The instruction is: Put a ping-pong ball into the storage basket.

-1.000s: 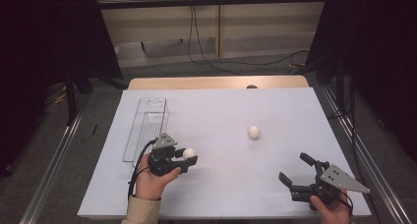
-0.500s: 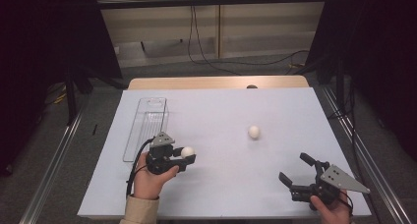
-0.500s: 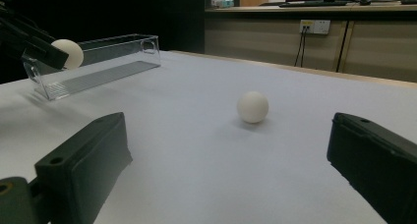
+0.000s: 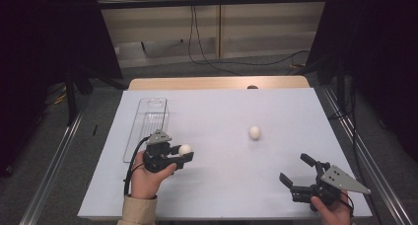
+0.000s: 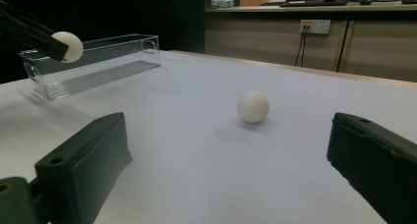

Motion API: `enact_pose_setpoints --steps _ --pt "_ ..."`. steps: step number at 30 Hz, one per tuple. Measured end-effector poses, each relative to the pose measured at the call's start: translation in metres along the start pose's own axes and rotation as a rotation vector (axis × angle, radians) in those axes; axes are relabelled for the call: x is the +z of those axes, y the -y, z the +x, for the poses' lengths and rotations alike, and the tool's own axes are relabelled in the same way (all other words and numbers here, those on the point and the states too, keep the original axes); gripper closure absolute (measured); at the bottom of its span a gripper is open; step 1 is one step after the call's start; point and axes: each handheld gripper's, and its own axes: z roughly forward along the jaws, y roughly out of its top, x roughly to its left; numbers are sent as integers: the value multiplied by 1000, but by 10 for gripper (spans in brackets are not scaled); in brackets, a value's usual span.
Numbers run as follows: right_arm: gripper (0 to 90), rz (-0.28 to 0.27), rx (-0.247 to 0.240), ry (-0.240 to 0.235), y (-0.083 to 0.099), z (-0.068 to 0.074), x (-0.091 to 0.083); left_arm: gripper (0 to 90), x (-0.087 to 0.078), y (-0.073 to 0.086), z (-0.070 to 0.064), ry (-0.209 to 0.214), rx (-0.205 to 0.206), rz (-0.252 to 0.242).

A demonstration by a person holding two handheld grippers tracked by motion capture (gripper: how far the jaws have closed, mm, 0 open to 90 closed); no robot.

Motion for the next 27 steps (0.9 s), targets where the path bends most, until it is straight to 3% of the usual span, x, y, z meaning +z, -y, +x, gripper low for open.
enact_pose_setpoints --steps 27 --pt "18 -1 1 -4 0 1 0 512 -12 -7 10 -27 -16 -27"
